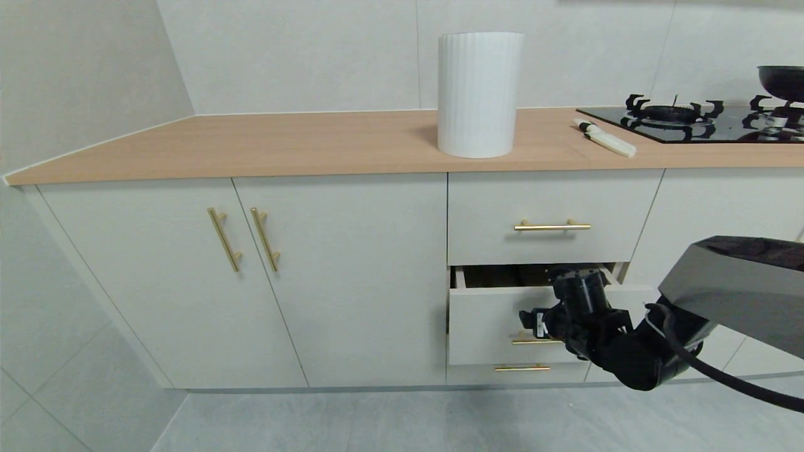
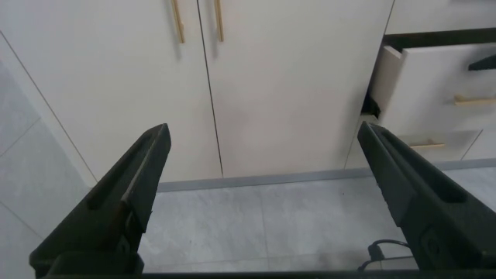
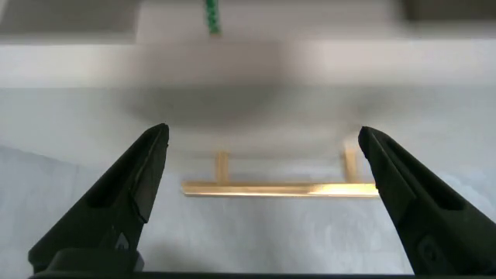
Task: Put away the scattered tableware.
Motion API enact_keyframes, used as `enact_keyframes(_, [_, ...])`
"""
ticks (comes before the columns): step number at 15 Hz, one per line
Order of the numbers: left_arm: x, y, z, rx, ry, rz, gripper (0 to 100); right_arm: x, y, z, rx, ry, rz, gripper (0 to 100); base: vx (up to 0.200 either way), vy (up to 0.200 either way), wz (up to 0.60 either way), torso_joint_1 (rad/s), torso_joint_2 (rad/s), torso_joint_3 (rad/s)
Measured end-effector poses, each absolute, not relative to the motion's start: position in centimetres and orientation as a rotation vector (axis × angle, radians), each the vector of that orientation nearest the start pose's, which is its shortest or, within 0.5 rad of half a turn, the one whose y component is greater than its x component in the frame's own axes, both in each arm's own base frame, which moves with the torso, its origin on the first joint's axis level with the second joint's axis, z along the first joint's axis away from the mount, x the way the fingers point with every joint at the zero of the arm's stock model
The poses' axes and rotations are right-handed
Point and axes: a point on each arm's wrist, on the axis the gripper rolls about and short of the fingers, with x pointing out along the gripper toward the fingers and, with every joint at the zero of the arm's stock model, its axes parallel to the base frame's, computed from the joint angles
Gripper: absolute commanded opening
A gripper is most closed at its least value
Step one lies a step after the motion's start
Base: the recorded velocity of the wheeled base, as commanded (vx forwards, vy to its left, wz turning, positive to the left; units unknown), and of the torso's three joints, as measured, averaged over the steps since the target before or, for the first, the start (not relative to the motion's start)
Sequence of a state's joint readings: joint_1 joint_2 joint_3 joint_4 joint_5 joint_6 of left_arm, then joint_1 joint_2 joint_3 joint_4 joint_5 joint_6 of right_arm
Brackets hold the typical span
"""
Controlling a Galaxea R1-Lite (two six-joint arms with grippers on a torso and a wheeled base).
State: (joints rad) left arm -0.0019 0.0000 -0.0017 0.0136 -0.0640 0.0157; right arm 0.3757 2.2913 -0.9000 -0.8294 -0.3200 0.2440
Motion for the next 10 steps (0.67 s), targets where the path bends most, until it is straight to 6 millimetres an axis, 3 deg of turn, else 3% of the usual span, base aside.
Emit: enact_keyframes(10, [-2.3,-0.1,7.5,0.015,0.011,-0.065,100,39.7,11.4,-0.7,0.120,0.378,-0.081,100,0.000,0.000,0.00,0.000,0.00,0.000])
